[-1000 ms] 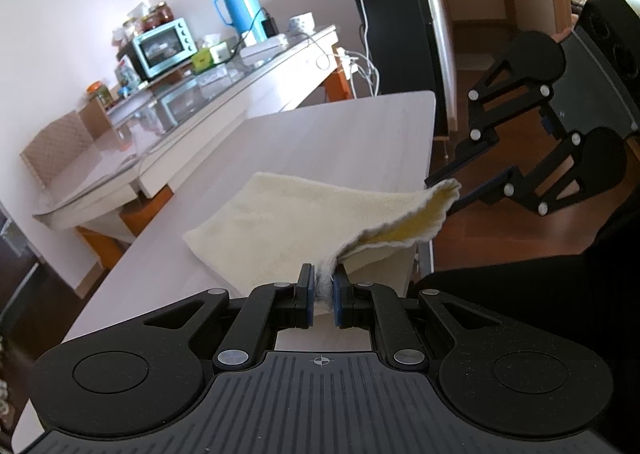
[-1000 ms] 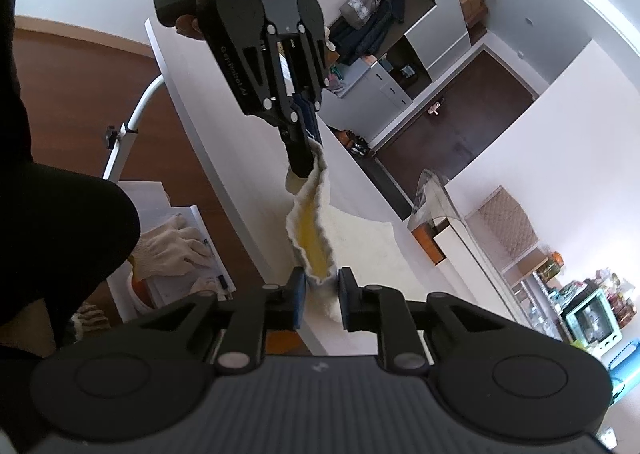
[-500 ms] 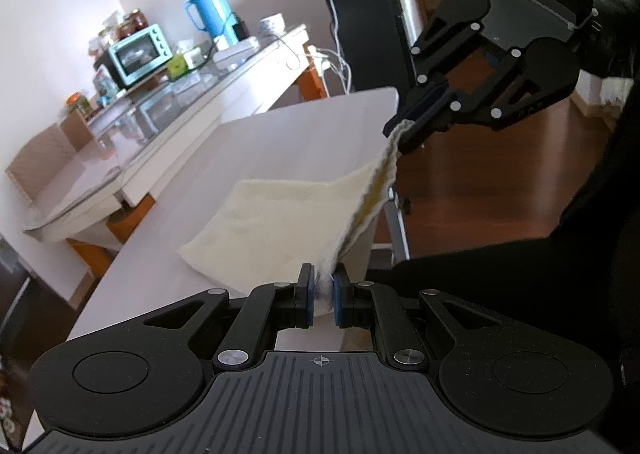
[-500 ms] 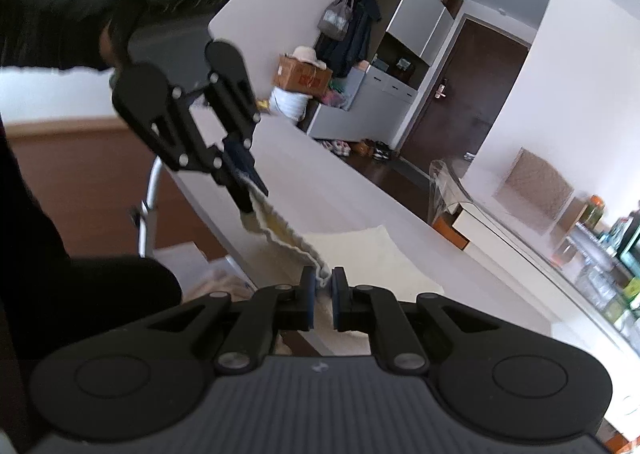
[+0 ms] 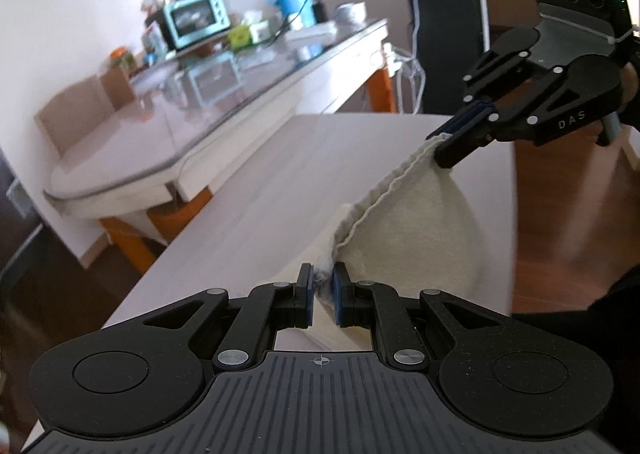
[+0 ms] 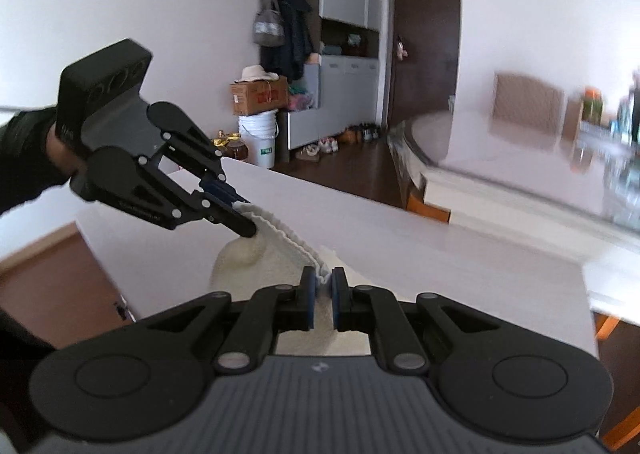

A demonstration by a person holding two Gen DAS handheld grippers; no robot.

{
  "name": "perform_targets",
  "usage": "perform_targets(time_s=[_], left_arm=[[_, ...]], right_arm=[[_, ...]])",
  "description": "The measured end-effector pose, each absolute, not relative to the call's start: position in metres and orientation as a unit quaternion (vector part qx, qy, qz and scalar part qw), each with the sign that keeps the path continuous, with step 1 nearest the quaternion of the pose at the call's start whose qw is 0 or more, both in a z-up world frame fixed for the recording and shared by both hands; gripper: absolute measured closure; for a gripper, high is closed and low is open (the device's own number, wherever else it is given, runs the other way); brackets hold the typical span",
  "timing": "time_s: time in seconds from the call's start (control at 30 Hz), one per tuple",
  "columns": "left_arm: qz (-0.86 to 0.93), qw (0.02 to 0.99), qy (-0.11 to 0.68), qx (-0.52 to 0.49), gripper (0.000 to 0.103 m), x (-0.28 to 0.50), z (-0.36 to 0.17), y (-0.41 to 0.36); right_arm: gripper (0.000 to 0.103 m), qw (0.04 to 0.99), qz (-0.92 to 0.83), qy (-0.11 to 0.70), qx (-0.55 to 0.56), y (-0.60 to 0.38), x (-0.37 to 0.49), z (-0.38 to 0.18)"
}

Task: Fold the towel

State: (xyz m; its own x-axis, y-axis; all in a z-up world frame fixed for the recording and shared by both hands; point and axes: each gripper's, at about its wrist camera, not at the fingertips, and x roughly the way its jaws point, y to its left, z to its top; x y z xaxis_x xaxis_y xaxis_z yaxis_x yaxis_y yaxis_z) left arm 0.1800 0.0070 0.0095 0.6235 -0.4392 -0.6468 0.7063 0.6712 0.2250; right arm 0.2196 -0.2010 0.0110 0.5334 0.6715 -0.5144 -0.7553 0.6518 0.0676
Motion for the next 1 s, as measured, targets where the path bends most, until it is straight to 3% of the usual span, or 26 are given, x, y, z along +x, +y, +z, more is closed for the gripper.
perform_targets(time_s=[0.3, 1.0], left_arm=[[-0.313, 0.868, 0.318, 0.219, 0.093, 0.237, -0.011, 0.007], [-0.295, 0.865, 0.348, 0.206, 0.092, 0.248, -0.025, 0.012]], right_arm=[[0.094, 0.863, 0.402, 0.304, -0.034, -0.205, 0.273, -0.016], [0.094, 0.857, 0.394, 0.330, -0.034, -0.197, 0.285, -0.031]])
